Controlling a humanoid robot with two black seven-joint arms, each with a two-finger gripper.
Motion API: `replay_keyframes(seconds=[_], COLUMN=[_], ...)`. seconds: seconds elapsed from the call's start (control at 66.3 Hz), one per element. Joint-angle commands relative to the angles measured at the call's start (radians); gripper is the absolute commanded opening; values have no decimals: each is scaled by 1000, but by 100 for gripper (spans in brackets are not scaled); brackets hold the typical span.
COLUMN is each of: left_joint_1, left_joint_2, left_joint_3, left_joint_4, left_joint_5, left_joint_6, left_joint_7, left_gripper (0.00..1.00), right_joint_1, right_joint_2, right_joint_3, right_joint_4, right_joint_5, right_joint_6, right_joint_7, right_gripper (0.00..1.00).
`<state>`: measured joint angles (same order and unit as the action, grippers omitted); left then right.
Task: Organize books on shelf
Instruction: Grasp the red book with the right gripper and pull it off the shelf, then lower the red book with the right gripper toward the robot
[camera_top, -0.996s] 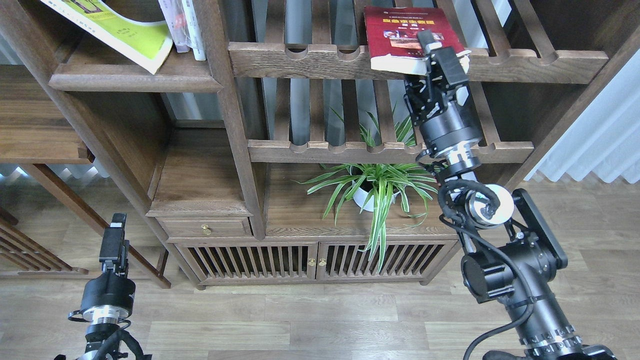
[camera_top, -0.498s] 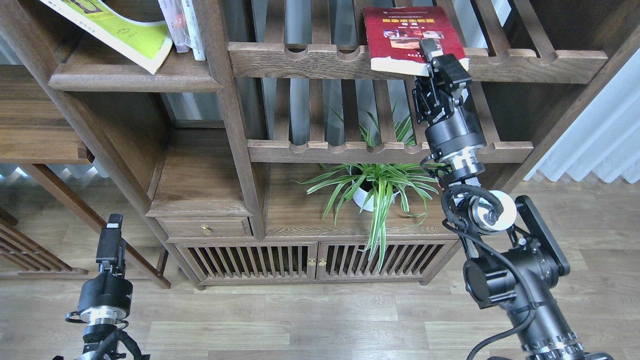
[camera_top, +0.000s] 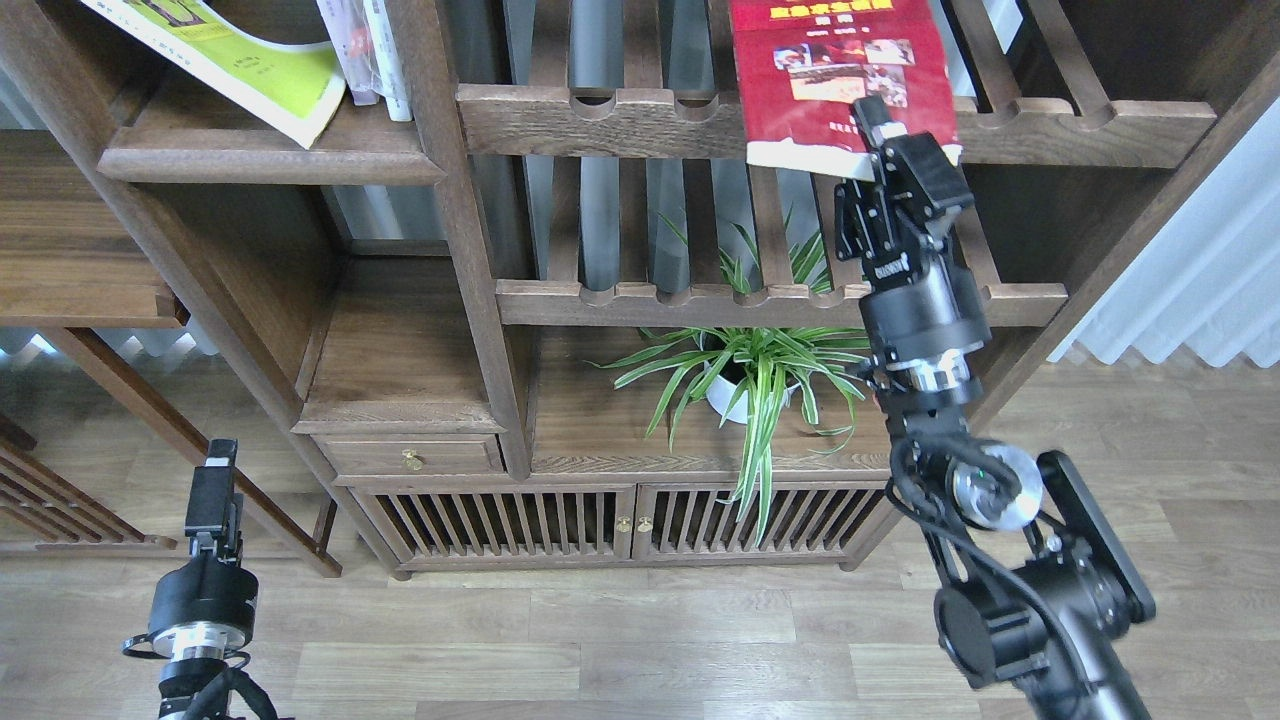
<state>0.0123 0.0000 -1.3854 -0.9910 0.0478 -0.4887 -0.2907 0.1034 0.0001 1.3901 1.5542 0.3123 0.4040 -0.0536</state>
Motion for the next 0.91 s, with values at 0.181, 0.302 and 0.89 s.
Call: replay_keyframes(seconds=[0.181, 0.302, 0.89], left_joint_1=[0, 0, 38], left_joint_2=[0, 0, 0], left_joint_3=[2, 2, 123], left_joint_4=[41, 45, 49], left_joint_5=[-5, -5, -9], left_joint_6=[0, 0, 0], left_joint_7=[-2, -2, 13], left_gripper=[100, 100, 100], right_joint_1=[-218, -312, -597], right_joint_2=[0, 0, -97], right_joint_3=[1, 1, -218], right_joint_4=[73, 73, 58], right_joint_5=[5, 28, 80], right_joint_6=[85, 85, 85], right_joint_7=[-6, -6, -11], right_gripper=[6, 6, 6])
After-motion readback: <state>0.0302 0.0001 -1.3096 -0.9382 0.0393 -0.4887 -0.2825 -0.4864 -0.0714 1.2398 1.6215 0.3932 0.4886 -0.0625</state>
